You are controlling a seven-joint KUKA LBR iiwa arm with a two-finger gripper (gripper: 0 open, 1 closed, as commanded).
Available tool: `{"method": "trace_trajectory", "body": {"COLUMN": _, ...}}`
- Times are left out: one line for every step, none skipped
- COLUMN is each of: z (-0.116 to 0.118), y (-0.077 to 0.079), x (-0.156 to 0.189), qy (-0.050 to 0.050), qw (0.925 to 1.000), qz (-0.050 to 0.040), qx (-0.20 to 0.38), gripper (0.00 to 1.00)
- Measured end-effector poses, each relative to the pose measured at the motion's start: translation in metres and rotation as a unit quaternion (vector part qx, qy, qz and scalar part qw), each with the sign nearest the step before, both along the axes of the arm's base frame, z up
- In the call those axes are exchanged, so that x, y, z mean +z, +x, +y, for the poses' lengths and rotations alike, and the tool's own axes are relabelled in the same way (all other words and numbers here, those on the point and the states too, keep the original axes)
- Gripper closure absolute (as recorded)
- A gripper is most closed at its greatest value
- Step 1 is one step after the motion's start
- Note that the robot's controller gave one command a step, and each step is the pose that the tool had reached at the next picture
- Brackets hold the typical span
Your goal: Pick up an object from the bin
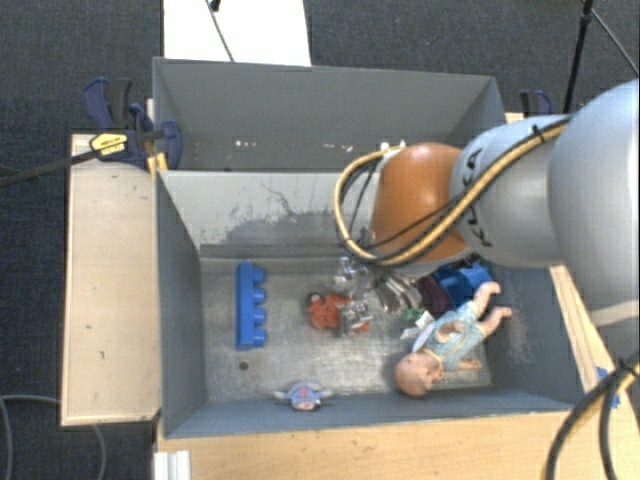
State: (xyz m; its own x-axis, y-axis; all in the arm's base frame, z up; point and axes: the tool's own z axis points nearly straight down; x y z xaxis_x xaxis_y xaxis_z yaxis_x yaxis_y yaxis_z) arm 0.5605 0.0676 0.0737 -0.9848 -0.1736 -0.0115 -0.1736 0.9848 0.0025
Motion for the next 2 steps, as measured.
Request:
{"method": "trace_trajectory", "body": {"z": -0.003, "y": -0.006, "x": 0.037, "qy": -0.002, "qw": 0.9999, "qz": 0.0084, "qx": 0.011, "gripper": 1.00}}
{"method": "trace_trajectory", "body": {"z": 0.008, "y": 0.007, "x": 0.146, "qy": -0.002, "qw": 0.9999, "qz": 0.0045, "qx": 0.011, "gripper": 1.00}}
